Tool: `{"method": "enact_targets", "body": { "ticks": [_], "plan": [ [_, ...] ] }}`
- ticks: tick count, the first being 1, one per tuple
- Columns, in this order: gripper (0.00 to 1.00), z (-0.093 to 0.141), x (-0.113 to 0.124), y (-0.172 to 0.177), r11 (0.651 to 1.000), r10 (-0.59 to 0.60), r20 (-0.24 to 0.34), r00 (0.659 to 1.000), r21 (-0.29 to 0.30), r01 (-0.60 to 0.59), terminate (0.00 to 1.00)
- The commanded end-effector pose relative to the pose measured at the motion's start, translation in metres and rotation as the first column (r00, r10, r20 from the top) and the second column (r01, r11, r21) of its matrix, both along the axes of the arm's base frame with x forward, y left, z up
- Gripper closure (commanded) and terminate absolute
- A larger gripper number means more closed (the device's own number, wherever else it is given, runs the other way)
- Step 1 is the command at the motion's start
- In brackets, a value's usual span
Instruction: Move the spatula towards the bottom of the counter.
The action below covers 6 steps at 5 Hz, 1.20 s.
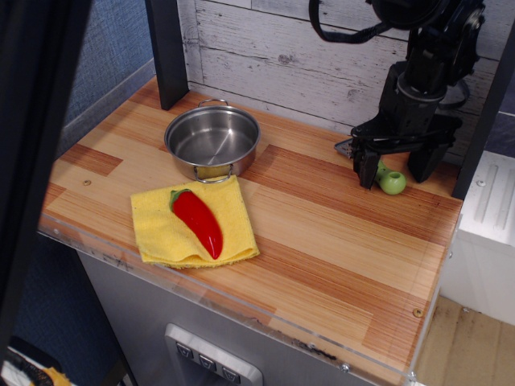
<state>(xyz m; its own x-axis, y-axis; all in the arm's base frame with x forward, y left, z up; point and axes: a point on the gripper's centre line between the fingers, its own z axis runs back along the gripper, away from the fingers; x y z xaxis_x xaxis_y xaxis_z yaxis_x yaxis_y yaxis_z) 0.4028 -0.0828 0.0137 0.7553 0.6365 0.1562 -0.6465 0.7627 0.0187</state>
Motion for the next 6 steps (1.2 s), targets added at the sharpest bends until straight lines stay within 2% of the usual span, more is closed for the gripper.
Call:
{"method": "enact_targets", "body": {
  "ticks": [1, 3, 4, 5, 6],
  "plan": [
    [1.00, 0.023, 0.011, 0.002, 0.998, -0.021, 0.066, 0.998, 0.064, 0.017, 0.00],
    [1.00, 0.030, 0.007, 0.003, 0.998, -0.043, 0.064, 0.997, 0.037, 0.041, 0.00],
    [1.00, 0.040, 0.010, 0.007, 0.998, -0.058, 0.065, 0.996, -0.003, 0.058, 0.00],
    [1.00, 0.064, 0.012, 0.020, 0.991, -0.084, 0.078, 0.993, -0.096, 0.092, 0.00],
    [1.00, 0.093, 0.011, 0.026, 0.984, -0.105, 0.111, 0.988, -0.130, 0.119, 0.00]
  ]
}}
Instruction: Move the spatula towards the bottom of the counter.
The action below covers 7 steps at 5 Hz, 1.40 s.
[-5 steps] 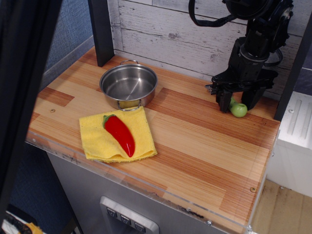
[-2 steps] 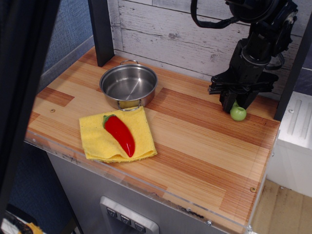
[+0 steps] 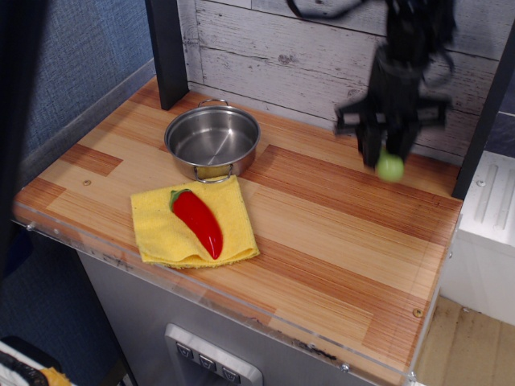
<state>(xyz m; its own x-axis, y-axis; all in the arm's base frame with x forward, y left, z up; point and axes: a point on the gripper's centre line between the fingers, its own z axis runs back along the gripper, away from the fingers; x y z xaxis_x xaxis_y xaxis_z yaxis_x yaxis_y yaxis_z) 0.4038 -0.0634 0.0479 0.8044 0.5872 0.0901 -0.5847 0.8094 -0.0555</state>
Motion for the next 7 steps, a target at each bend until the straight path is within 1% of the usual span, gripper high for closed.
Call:
{"method": "enact_targets", "body": {
  "ticks": [1, 2, 3, 4, 5, 6, 7],
  "plan": [
    [1.00, 0.075, 0.000, 0.012, 0.996, -0.054, 0.132, 0.990, -0.068, 0.063, 0.00],
    [1.00, 0.086, -0.024, 0.020, 0.990, -0.116, 0.150, 0.982, -0.066, 0.127, 0.00],
    [1.00, 0.090, -0.051, 0.024, 0.983, -0.167, 0.149, 0.975, -0.055, 0.177, 0.00],
    [1.00, 0.090, -0.082, 0.030, 0.975, -0.208, 0.144, 0.968, -0.053, 0.217, 0.00],
    [1.00, 0.084, -0.103, 0.024, 0.959, -0.271, 0.149, 0.951, -0.046, 0.280, 0.00],
    [1.00, 0.079, -0.119, 0.016, 0.942, -0.326, 0.148, 0.934, -0.037, 0.334, 0.00],
    [1.00, 0.062, -0.130, 0.007, 0.920, -0.386, 0.148, 0.911, -0.015, 0.392, 0.00]
  ]
}}
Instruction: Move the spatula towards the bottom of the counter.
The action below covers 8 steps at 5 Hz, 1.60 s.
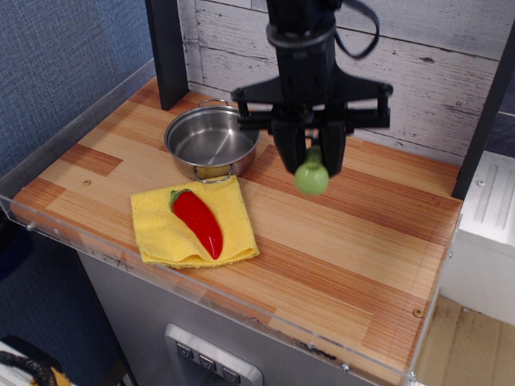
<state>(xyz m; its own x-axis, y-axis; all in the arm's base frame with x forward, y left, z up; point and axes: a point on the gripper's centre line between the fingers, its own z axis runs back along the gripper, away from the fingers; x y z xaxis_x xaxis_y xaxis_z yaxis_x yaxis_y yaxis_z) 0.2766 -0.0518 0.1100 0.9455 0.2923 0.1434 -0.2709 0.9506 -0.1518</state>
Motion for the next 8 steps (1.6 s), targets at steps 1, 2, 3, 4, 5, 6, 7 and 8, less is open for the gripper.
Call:
{"method": "enact_targets", "body": {
  "ticks": [1, 2, 3, 4, 5, 6, 7, 8],
  "plan": [
    [1.00, -0.016, -0.009, -0.011, 0.994, -0.103, 0.059, 0.993, 0.041, 0.101, 0.00],
    [1.00, -0.036, -0.014, -0.008, 0.990, -0.130, 0.056, 0.990, 0.066, 0.126, 0.00],
    [1.00, -0.053, -0.015, -0.006, 0.982, -0.161, 0.058, 0.985, 0.106, 0.155, 0.00],
    [1.00, -0.068, -0.018, -0.006, 0.972, -0.200, 0.047, 0.979, 0.132, 0.192, 0.00],
    [1.00, -0.078, -0.023, -0.011, 0.960, -0.242, 0.030, 0.970, 0.150, 0.235, 0.00],
    [1.00, -0.088, -0.032, -0.015, 0.943, -0.300, 0.007, 0.954, 0.151, 0.295, 0.00],
    [1.00, -0.091, -0.036, -0.016, 0.935, -0.326, -0.004, 0.945, 0.149, 0.323, 0.00],
    [1.00, -0.090, -0.035, -0.013, 0.918, -0.361, -0.013, 0.932, 0.171, 0.358, 0.00]
  ]
}}
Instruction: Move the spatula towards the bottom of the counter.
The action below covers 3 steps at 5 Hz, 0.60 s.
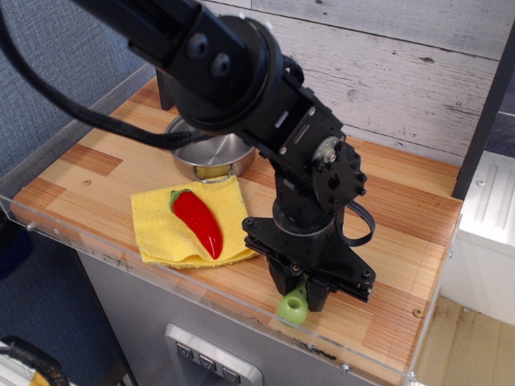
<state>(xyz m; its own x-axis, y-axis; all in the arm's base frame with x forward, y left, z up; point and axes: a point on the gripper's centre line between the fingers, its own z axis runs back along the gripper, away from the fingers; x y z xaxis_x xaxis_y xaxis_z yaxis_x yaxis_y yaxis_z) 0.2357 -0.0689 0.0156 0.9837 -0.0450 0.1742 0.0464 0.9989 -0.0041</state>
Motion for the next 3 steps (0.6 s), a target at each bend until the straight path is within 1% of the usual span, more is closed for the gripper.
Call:
{"method": "enact_targets", "body": {
  "ticks": [1, 3],
  "plan": [
    [0.00, 0.0105, 0.0086, 0.0079, 0.999, -0.026, 0.001, 1.000, 0.027, 0.026, 0.00],
    [0.00, 0.0148, 0.0114, 0.0106, 1.000, -0.010, -0.012, 1.000, 0.029, 0.010, 0.00]
  ]
}}
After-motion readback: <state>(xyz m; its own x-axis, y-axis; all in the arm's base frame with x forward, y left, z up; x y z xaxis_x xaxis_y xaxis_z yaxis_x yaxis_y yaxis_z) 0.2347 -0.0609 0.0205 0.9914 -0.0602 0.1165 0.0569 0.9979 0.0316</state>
